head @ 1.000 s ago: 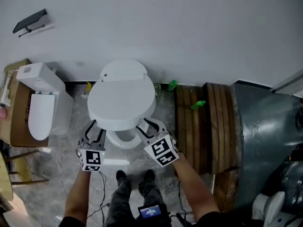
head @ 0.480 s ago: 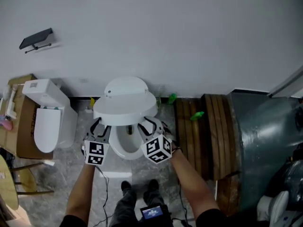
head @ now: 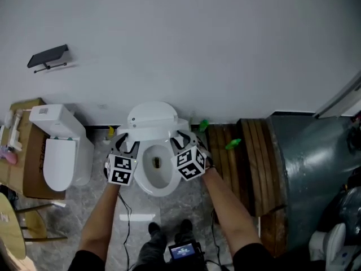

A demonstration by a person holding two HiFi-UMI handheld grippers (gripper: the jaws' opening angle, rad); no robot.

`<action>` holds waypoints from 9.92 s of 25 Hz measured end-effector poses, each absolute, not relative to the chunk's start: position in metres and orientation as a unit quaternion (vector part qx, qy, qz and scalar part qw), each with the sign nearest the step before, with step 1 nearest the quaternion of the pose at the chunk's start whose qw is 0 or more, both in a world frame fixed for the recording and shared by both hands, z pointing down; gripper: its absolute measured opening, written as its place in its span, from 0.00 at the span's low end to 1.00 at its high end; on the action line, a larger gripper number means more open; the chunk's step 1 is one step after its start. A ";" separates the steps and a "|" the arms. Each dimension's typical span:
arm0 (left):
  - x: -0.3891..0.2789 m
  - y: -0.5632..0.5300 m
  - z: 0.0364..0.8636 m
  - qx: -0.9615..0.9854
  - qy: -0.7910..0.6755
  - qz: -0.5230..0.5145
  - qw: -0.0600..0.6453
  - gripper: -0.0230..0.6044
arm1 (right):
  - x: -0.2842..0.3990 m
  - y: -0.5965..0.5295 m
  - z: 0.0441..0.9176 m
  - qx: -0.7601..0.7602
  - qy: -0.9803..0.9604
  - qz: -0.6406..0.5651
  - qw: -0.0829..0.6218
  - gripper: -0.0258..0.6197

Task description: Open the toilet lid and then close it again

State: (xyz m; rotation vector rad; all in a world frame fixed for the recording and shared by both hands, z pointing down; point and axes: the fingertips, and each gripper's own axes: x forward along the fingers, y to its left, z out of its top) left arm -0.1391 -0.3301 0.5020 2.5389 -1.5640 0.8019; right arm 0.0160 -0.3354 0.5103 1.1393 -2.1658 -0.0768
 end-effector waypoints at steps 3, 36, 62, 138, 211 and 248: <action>-0.140 -0.340 0.498 0.826 -0.494 0.271 0.029 0.34 | 0.016 -0.345 0.505 0.448 -0.829 -0.005 0.334 0.23; -0.161 -0.513 0.432 0.787 -0.558 0.264 -0.012 0.22 | 0.004 -0.518 0.435 0.415 -0.875 -0.004 0.251 0.20; -0.188 -0.658 0.439 0.796 -0.546 0.261 0.011 0.17 | -0.009 -0.675 0.431 0.469 -0.845 0.027 0.256 0.17; -0.159 -0.227 0.371 0.891 -0.437 0.119 0.039 0.05 | -0.001 -0.251 0.376 0.467 -0.865 0.116 0.144 0.07; -0.188 -0.416 0.426 0.871 -0.461 0.146 0.087 0.42 | -0.019 -0.420 0.418 0.446 -0.869 0.128 0.174 0.21; -0.187 -0.673 0.451 0.813 -0.536 0.223 0.043 0.44 | -0.010 -0.699 0.442 0.448 -0.852 0.046 0.266 0.30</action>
